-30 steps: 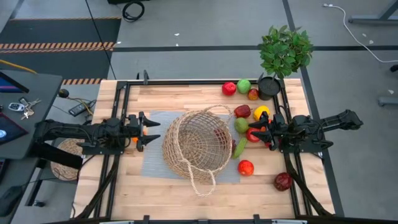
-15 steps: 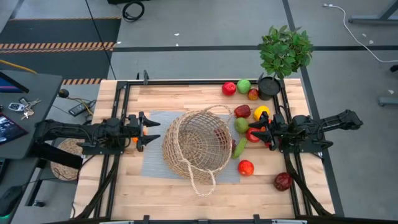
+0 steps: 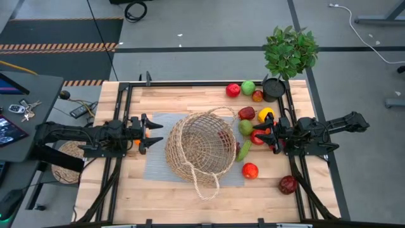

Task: Build produce basket
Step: Put the apple into the basket

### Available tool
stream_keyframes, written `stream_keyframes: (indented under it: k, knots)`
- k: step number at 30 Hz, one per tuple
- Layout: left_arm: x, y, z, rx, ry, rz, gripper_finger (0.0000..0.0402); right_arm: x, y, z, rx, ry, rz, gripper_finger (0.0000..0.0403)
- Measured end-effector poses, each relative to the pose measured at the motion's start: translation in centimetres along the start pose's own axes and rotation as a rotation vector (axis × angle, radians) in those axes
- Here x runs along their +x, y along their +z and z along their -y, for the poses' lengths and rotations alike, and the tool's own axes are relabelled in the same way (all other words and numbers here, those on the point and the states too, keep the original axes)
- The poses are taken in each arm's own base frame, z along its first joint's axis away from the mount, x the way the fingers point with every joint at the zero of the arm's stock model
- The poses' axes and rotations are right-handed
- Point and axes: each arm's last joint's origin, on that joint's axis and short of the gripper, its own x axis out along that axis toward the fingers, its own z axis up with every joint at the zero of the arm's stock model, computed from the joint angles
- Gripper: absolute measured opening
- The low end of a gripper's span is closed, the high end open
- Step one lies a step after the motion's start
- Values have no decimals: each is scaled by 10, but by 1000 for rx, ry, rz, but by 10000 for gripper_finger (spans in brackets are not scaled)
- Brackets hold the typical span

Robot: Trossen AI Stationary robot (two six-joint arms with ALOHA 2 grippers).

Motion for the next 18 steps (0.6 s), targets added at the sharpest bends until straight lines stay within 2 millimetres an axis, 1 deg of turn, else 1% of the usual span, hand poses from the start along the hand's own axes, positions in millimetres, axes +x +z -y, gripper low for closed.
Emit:
stream_keyframes:
  k: [5, 8, 11, 13, 18]
  knots:
    - [0, 0, 0, 0, 0, 0, 286, 0, 0, 0, -15, -8, 3, 199]
    - [0, 0, 0, 0, 0, 0, 286, 0, 0, 2, -122, -71, 4, 199]
    - [0, 0, 0, 0, 0, 0, 286, 0, 1, 2, -159, -89, 15, 199]
    - [0, 0, 0, -1, -1, 1, 286, 0, 2, 2, -141, -81, 22, 199]
    - [0, 0, 0, 0, 0, 0, 286, 0, 2, 2, 18, -74, 37, 199]
